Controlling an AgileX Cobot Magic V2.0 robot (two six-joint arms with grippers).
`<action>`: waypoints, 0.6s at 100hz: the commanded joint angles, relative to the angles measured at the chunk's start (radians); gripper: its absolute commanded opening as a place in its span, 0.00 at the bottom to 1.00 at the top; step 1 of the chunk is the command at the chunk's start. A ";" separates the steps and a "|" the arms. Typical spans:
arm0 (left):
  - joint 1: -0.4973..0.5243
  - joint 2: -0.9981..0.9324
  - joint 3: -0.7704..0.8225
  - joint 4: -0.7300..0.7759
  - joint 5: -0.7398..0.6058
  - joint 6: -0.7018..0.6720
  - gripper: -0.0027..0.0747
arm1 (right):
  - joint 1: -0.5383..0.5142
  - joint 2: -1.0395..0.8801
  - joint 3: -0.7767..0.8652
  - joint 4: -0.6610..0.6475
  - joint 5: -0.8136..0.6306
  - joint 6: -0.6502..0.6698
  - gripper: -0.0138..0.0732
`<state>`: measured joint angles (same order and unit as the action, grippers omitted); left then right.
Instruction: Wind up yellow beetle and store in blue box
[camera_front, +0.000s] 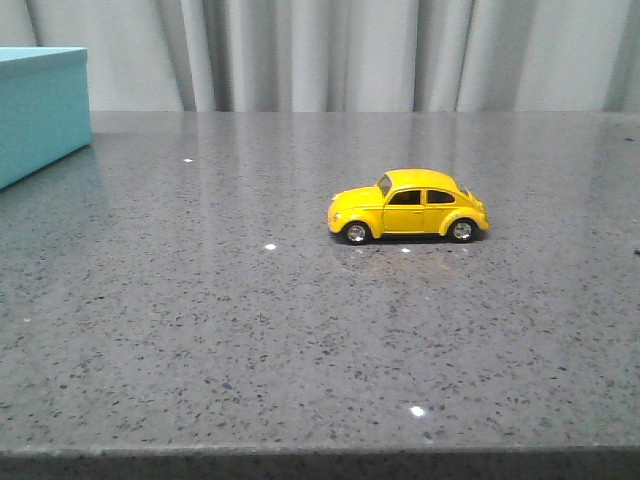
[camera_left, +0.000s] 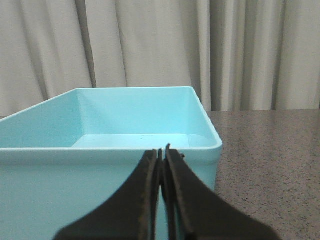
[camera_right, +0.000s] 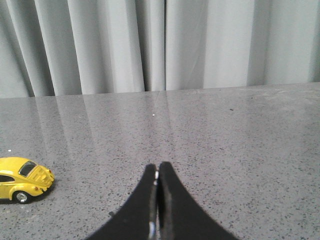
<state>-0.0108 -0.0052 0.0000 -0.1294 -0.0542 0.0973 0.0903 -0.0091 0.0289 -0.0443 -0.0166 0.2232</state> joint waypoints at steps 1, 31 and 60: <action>0.001 -0.032 0.022 0.000 -0.076 -0.007 0.01 | 0.002 -0.024 -0.017 0.000 -0.081 -0.008 0.03; 0.001 -0.032 0.022 0.000 -0.087 -0.007 0.01 | 0.002 -0.024 -0.017 0.000 -0.081 -0.008 0.03; 0.001 -0.032 0.022 0.000 -0.127 -0.007 0.01 | 0.002 -0.024 -0.017 0.000 -0.081 -0.008 0.03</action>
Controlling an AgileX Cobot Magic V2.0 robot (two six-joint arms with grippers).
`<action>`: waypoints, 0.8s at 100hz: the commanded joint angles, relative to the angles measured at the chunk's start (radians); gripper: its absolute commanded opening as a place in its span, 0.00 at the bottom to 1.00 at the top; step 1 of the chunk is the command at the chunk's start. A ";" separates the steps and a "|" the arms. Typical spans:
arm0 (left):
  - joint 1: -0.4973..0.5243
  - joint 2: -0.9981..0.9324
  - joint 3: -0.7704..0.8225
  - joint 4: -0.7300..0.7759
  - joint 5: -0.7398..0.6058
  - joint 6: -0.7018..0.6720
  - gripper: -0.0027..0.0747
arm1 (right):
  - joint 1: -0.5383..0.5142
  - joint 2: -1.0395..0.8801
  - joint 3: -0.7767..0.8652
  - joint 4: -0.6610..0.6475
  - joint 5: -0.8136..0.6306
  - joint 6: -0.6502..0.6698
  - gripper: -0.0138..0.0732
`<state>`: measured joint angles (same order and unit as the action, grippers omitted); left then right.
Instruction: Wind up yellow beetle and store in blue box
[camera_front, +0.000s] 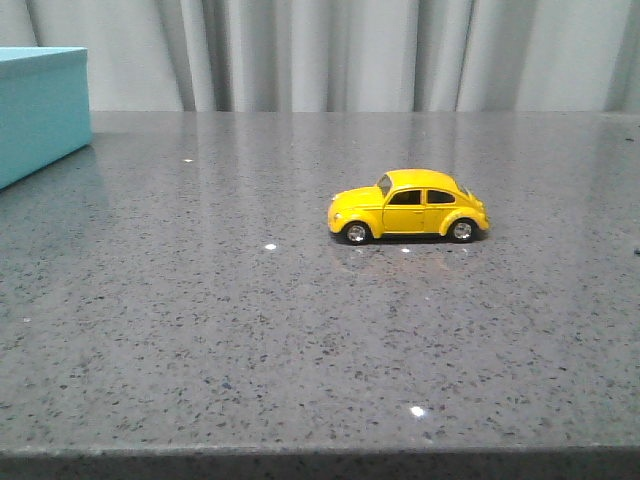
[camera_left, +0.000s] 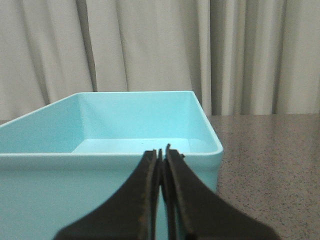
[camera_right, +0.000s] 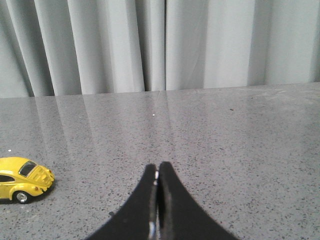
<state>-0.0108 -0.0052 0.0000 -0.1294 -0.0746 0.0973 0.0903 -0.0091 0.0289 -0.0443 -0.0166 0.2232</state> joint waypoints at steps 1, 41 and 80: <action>0.001 -0.032 0.022 0.000 -0.109 -0.007 0.01 | 0.002 -0.024 -0.017 0.000 -0.081 -0.008 0.03; 0.001 -0.028 -0.033 -0.032 -0.100 -0.007 0.01 | 0.002 -0.014 -0.046 0.002 -0.048 0.007 0.03; 0.001 0.219 -0.359 -0.036 0.190 0.004 0.01 | 0.002 0.256 -0.351 0.000 0.288 0.013 0.11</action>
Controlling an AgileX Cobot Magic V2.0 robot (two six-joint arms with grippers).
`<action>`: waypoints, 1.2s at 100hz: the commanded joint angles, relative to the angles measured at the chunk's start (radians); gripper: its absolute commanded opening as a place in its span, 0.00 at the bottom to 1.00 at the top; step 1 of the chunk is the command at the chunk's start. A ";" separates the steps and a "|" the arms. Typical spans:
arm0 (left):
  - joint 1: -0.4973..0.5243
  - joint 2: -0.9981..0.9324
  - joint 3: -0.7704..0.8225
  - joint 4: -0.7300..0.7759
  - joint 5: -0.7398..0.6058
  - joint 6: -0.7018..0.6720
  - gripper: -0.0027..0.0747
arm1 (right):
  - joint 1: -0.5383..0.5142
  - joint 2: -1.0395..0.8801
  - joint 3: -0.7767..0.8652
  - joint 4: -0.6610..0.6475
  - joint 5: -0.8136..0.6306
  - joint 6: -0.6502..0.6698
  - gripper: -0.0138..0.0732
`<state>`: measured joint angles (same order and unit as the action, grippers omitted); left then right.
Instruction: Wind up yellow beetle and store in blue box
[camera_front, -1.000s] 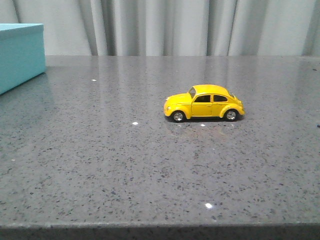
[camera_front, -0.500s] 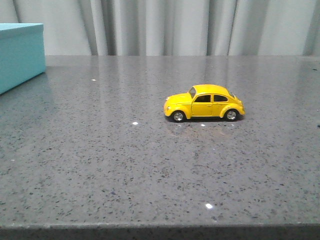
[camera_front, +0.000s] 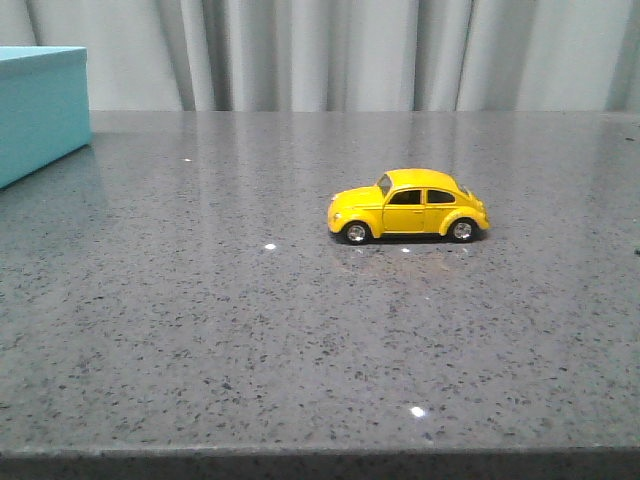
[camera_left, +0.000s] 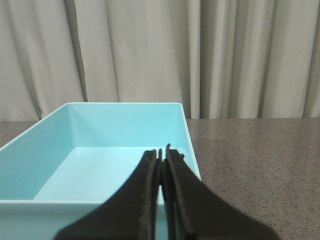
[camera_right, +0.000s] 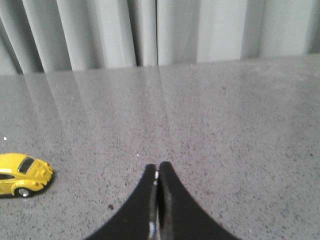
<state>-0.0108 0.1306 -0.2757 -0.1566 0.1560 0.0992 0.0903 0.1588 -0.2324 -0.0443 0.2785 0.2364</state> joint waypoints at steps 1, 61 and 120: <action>0.001 0.097 -0.092 -0.009 -0.041 0.002 0.01 | 0.002 0.095 -0.099 0.000 -0.004 -0.001 0.13; 0.001 0.446 -0.331 -0.009 -0.034 0.002 0.63 | 0.002 0.505 -0.324 0.011 -0.071 -0.001 0.54; 0.001 0.446 -0.331 -0.013 -0.081 0.002 0.63 | 0.238 1.033 -0.926 0.062 0.584 0.059 0.54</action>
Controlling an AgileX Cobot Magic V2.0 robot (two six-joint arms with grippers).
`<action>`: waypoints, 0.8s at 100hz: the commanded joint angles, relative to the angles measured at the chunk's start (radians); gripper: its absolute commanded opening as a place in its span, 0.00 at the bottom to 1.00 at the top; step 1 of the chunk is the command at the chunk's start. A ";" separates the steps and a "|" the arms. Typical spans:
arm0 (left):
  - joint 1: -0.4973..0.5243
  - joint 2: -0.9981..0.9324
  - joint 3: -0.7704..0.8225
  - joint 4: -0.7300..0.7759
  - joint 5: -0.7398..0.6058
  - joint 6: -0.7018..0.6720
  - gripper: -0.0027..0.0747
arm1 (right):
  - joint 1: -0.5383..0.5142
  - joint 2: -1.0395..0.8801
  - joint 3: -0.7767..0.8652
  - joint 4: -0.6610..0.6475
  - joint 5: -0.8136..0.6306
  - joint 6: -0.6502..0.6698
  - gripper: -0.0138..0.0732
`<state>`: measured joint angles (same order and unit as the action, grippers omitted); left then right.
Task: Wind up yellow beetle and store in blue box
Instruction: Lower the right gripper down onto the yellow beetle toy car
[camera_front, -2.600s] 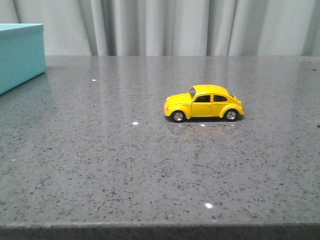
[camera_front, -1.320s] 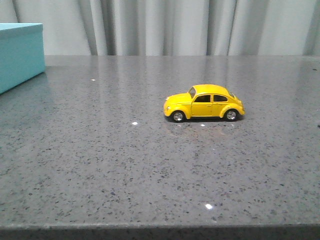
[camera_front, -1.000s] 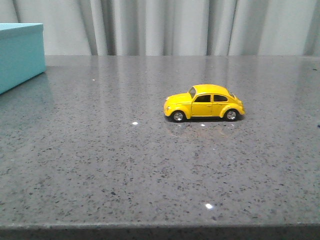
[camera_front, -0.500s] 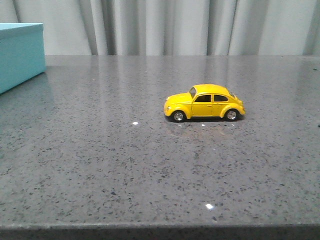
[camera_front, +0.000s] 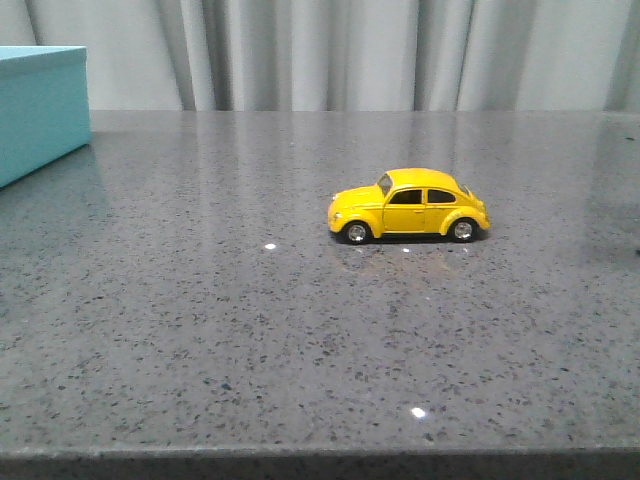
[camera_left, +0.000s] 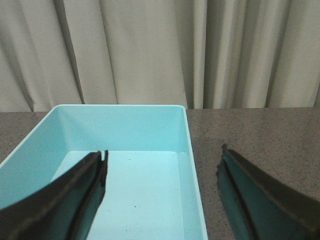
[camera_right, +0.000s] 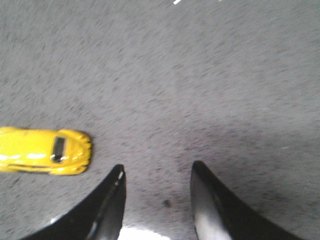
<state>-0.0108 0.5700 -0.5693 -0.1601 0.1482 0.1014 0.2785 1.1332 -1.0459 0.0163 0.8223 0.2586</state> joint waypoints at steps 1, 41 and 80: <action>0.001 0.007 -0.038 -0.010 -0.073 0.000 0.63 | 0.054 0.072 -0.119 0.001 0.053 0.040 0.54; 0.001 0.007 -0.038 -0.010 -0.063 0.000 0.63 | 0.241 0.391 -0.414 -0.051 0.266 0.184 0.70; -0.042 0.007 -0.038 -0.008 -0.063 0.000 0.63 | 0.313 0.534 -0.509 -0.045 0.279 0.327 0.70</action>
<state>-0.0442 0.5700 -0.5693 -0.1601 0.1589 0.1030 0.5897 1.6892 -1.5183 -0.0190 1.1181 0.5646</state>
